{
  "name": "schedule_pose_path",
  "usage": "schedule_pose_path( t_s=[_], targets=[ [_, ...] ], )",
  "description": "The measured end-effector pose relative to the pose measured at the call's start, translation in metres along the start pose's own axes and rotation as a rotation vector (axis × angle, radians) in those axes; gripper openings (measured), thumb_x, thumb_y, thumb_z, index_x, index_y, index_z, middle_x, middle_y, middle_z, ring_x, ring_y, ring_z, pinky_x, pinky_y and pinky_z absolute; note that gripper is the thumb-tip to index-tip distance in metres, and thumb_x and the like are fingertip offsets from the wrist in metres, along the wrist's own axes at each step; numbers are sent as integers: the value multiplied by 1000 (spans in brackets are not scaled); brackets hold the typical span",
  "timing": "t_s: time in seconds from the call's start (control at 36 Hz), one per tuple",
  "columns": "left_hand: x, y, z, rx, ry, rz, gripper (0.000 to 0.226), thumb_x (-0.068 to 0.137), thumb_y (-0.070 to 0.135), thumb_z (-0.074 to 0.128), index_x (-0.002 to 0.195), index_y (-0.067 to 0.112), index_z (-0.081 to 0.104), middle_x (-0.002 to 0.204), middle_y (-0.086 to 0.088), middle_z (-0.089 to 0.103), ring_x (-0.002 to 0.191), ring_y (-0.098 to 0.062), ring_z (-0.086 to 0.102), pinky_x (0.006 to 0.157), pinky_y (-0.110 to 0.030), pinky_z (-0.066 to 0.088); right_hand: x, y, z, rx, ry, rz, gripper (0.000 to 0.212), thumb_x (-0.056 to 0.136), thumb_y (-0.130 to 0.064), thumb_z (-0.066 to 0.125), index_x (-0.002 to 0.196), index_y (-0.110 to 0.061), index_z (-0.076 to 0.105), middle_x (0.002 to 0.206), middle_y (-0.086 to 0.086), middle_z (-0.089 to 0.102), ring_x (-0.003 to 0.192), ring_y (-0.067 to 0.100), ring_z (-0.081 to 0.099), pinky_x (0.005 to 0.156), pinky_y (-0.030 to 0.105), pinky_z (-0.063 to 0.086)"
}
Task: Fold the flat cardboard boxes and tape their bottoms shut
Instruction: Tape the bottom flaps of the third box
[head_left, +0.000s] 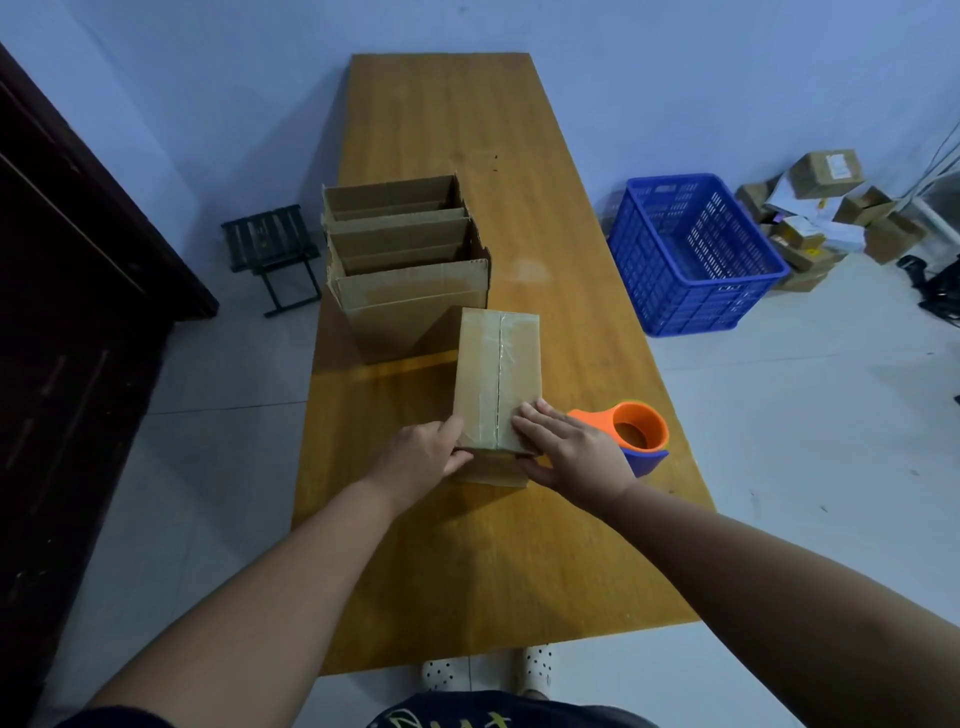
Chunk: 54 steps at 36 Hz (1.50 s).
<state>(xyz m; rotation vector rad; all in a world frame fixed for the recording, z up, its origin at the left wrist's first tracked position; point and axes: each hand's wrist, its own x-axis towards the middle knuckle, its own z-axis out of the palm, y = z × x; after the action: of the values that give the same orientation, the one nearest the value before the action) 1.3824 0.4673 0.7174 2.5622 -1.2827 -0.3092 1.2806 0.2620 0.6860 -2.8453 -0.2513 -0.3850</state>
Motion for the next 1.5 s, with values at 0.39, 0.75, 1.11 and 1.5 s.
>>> schedule_pose_path(
  t_s=[0.39,0.75,1.11,1.5],
  targets=[
    [12,21,5,36,-14,-64,68,93,33,57,149,19,22,160,1,9,146,-17,13,110,-37,33,15,-8,-3,-228,-78,25,50,84,-51,58,116,-13,64,111,7,67,93,24,66,63,36,58],
    [14,12,33,-59,95,-29,62,93,11,58,148,11,29,156,-7,27,146,-22,19,113,-41,34,12,-8,-1,-237,-53,31,57,79,-47,70,126,-16,64,111,2,65,94,21,62,64,32,57],
    [17,9,10,-49,-58,-37,65,97,10,50,152,20,16,160,4,11,147,-12,4,116,-25,12,12,-3,-6,-169,-200,46,61,85,-44,66,138,-18,53,126,3,59,109,24,56,81,37,56],
    [17,13,-7,-54,-198,-90,72,95,0,49,152,26,14,161,8,6,147,-12,5,117,-33,18,9,-12,-10,-187,-249,63,64,91,-34,62,148,-17,38,142,7,49,130,28,46,98,38,50]
  ],
)
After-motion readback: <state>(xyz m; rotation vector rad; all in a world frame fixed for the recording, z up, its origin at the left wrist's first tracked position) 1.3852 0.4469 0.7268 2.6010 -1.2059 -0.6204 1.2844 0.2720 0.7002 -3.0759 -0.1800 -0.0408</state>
